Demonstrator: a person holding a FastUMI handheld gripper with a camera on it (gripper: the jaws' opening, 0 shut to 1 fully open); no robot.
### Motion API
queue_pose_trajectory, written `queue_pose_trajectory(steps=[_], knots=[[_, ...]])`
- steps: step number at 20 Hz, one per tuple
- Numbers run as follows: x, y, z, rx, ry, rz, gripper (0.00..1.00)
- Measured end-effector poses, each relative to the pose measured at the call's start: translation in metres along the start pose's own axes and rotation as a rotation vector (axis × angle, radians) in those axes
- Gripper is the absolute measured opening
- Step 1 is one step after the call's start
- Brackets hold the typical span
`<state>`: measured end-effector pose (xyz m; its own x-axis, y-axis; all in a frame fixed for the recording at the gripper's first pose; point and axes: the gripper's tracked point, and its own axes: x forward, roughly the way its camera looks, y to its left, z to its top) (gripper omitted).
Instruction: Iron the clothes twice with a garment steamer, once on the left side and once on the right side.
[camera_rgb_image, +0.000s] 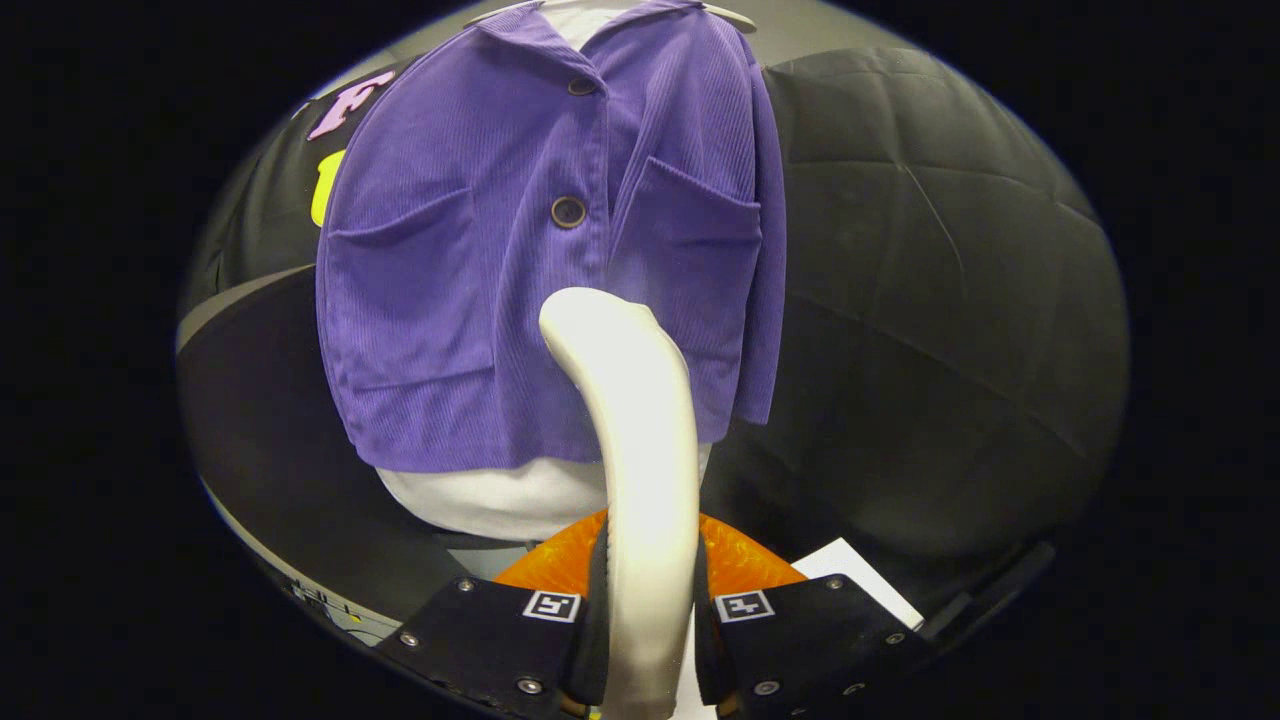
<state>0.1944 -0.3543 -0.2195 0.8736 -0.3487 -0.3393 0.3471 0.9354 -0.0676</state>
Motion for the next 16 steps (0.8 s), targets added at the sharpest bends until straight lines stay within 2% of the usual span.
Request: queue_pose_trajectory(steps=[7,10,16], knots=[[-0.010,0.010,-0.014,0.009,0.031,0.016,0.34],[-0.037,0.022,-0.036,0.028,0.051,0.046,0.35],[-0.114,0.070,-0.062,-0.056,0.053,0.113,0.34]])
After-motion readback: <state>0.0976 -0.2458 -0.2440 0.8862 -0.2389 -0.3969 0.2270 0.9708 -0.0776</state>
